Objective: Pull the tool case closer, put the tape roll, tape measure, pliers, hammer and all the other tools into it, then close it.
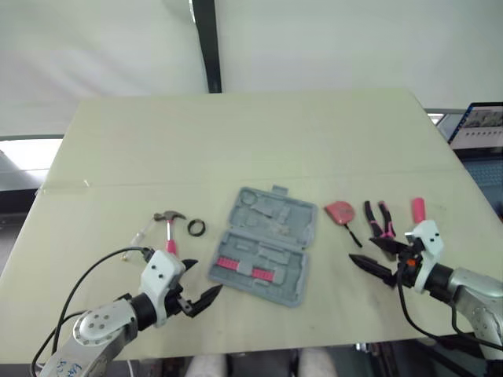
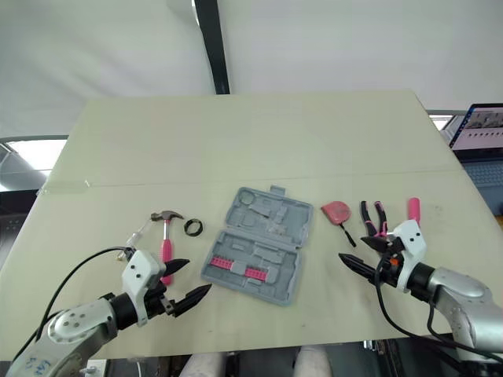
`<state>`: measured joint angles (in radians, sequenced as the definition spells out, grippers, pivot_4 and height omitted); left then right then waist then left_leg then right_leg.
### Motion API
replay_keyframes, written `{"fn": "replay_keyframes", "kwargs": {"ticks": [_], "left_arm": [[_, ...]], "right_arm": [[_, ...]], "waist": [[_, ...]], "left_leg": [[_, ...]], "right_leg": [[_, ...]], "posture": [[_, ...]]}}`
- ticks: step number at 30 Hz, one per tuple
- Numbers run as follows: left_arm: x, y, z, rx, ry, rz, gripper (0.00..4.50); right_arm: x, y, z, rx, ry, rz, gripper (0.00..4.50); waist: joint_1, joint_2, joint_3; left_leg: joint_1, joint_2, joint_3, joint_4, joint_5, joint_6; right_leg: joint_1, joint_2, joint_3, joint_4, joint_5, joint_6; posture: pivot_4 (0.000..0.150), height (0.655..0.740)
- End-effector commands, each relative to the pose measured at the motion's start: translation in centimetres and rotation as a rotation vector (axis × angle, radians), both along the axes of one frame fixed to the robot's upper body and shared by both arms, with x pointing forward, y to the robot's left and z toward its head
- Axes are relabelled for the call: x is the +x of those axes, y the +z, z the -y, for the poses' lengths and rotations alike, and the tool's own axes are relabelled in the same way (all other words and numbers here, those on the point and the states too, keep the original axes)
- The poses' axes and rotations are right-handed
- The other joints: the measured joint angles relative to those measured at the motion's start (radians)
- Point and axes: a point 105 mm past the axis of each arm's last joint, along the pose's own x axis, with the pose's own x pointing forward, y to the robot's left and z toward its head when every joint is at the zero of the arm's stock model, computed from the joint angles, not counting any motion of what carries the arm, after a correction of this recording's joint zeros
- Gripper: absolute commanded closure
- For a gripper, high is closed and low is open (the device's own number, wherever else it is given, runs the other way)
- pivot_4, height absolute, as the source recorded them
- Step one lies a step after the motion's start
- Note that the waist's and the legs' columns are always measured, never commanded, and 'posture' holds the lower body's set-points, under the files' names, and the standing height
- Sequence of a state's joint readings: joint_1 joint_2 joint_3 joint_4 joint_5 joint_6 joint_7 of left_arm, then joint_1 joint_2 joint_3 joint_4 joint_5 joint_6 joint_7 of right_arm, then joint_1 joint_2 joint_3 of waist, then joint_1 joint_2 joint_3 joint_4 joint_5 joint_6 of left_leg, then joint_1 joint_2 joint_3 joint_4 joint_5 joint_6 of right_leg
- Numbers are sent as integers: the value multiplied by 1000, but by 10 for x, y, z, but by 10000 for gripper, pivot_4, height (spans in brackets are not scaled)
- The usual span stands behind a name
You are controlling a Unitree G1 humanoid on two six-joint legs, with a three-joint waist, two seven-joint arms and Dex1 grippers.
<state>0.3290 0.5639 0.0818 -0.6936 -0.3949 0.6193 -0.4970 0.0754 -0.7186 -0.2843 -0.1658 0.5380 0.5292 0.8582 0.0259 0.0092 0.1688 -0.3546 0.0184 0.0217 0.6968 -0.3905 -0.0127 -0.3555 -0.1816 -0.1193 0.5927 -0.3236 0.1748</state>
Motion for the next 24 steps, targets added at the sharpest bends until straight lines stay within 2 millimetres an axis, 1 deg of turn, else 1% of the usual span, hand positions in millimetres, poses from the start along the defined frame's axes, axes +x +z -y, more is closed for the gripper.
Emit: {"fn": "replay_keyframes", "kwargs": {"ticks": [1, 3, 5, 8, 11, 15, 24], "left_arm": [[0, 13, -2, -7, -7, 48, 553], [1, 17, -6, -2, 5, 54, 553], [-1, 24, -11, -9, 15, 65, 553], [-5, 31, -27, 4, 32, 72, 553], [-15, 33, -41, 15, 50, 48, 553], [-22, 29, -43, 22, 41, 19, 553], [-22, 27, -39, 14, 37, 11, 553]], "right_arm": [[-1, 11, -1, 5, 8, 41, 0], [-5, 13, -5, 3, 36, 45, 0], [-12, 19, -9, -8, 79, 44, 0], [-28, 26, -9, -34, 118, 37, 0], [-41, 33, -8, -45, 133, 27, 0], [-45, 35, -9, -40, 133, 22, 0], [-44, 31, -9, -30, 128, 19, 0]], "waist": [[0, 0, 0], [0, 0, 0], [0, 0, 0], [1, 0, 0], [1, 0, 0], [1, 0, 0], [1, 0, 0]], "left_leg": [[0, 0, 0, 0, 0, 0], [0, 0, 0, 0, 0, 0], [0, 0, 0, 0, 0, 0], [0, 0, 0, 0, 0, 0], [0, 0, 0, 0, 0, 0], [0, 0, 0, 0, 0, 0], [0, 0, 0, -1, 0, 0]], "right_leg": [[0, 0, 0, 0, 0, 0], [0, 0, 0, 0, 0, 0], [0, 0, 0, 0, 0, 0], [0, 0, 0, 0, 0, 0], [0, 0, 0, -1, 0, 0], [1, 0, 0, -1, 0, 0], [1, 0, 0, -1, 0, 0]], "posture": [[1500, 7400], [1500, 7400], [1500, 7400], [1500, 7400], [1500, 7400], [1500, 7400], [1500, 7400]]}}
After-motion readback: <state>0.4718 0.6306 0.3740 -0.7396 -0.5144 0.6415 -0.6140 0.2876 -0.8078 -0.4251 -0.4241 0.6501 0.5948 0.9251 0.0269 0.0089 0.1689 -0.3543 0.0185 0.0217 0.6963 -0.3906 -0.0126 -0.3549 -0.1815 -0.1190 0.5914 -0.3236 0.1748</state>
